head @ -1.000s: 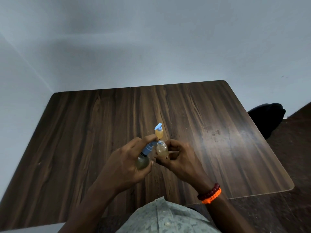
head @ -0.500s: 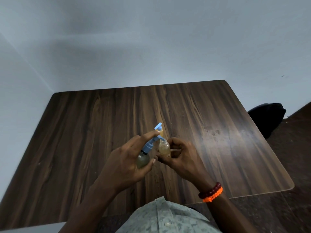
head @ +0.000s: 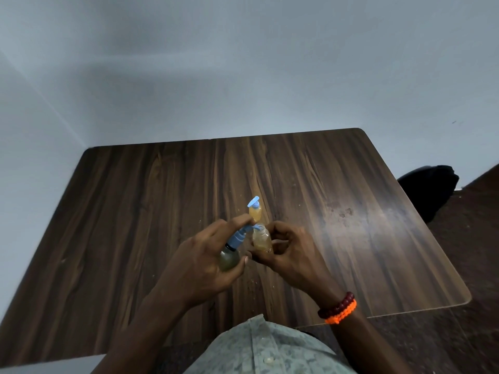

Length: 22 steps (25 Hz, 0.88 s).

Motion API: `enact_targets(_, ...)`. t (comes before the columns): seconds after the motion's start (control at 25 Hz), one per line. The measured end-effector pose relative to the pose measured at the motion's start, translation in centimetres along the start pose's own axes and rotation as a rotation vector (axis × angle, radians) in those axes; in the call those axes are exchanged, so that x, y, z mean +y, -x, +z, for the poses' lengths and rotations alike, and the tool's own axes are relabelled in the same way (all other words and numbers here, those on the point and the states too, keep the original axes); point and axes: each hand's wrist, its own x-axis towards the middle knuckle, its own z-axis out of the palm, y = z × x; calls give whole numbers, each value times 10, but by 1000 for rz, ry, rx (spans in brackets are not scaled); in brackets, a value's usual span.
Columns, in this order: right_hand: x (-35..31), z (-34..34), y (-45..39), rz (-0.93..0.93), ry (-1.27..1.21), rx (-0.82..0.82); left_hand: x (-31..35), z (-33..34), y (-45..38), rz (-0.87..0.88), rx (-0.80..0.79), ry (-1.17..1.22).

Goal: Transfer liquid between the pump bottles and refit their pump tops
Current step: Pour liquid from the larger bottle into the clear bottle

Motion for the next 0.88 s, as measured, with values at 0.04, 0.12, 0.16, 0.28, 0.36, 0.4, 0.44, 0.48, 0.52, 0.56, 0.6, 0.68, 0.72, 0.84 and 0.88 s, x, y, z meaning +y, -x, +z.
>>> enact_targets(0.04, 0, 1, 1, -5, 1, -2, 0, 0, 0, -5, 8, 8)
enact_targets(0.12, 1, 1, 1, -4, -3, 9, 1, 2, -2, -7, 16, 18)
enact_targets(0.16, 1, 0, 0, -1, -4, 14, 1, 2, -2, -7, 18, 14)
enact_targets(0.28, 2, -2, -1, -7, 15, 16, 2, 0, 0, -9, -8, -3)
enact_targets(0.36, 3, -1, 0, -14, 17, 3, 2, 0, 0, -12, -26, 4)
enact_targets(0.4, 3, 0, 1, -17, 20, -1, 2, 0, 0, -13, -23, 8)
enact_targets(0.44, 3, 1, 1, -18, 24, -1, 2, 1, 0, -15, -13, 8)
enact_targets(0.48, 3, 2, 1, -17, 27, 7, 2, 1, -1, -18, -3, 9)
enact_targets(0.52, 2, 2, 1, -16, 27, 17, 2, 1, -1, -22, 3, 11)
enact_targets(0.56, 2, 1, 0, -16, 28, 23, 2, 1, -1, -21, 3, 10)
enact_targets(0.6, 1, 1, -1, -16, 29, 25, 2, -1, 0, -15, -4, 4)
enact_targets(0.68, 1, 0, 0, -15, 23, 27, 2, -2, 1, -6, -27, 2)
enact_targets(0.72, 1, 0, 0, -13, 20, 23, 2, -2, 1, -8, -33, 10)
enact_targets(0.84, 2, 2, 1, -21, 24, 20, 2, -1, 0, -22, -1, 39)
enact_targets(0.88, 2, 2, 1, -21, 18, 28, 2, 0, -1, -23, 10, 48)
